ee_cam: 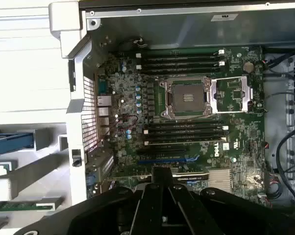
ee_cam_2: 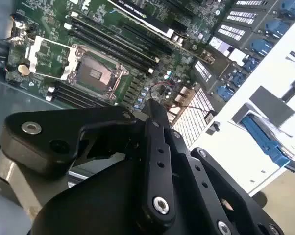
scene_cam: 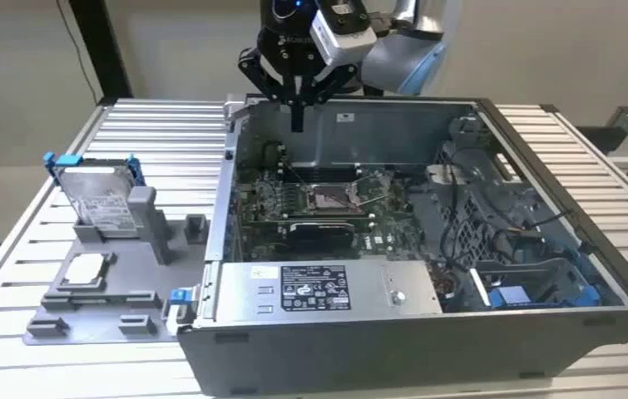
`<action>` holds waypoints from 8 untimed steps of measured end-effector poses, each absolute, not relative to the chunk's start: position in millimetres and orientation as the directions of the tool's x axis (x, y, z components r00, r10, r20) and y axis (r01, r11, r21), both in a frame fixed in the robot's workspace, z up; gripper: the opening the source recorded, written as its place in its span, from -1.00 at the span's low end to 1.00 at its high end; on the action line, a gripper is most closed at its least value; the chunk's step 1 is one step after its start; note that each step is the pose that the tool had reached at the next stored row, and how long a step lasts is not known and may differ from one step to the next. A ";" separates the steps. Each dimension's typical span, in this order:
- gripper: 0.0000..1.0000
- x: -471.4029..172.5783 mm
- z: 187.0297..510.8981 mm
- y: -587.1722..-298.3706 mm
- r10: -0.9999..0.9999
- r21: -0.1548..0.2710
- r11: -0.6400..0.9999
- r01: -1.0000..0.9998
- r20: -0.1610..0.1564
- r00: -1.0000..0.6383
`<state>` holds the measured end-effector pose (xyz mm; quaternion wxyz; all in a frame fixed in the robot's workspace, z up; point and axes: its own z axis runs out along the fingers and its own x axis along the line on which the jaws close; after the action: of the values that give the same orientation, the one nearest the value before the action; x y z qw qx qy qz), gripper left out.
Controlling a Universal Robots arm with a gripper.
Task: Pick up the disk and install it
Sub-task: 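Reach for the disk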
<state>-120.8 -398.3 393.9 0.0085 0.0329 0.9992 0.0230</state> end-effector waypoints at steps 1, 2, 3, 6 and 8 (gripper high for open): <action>-1.00 -120.8 393.9 -398.3 0.066 0.047 0.997 0.065 -0.016 -0.998; -1.00 -120.8 393.9 -398.3 0.066 0.047 0.997 0.065 -0.016 -0.998; -1.00 -120.9 393.9 -398.3 0.066 0.047 0.997 0.065 -0.016 -0.998; -1.00 -120.9 394.0 -398.3 0.066 0.046 0.997 0.065 -0.016 -0.998; -1.00 -121.3 393.9 -398.3 0.066 0.047 0.997 0.065 -0.016 -0.998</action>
<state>-121.3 -398.3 393.9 0.0086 0.0330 0.9992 0.0230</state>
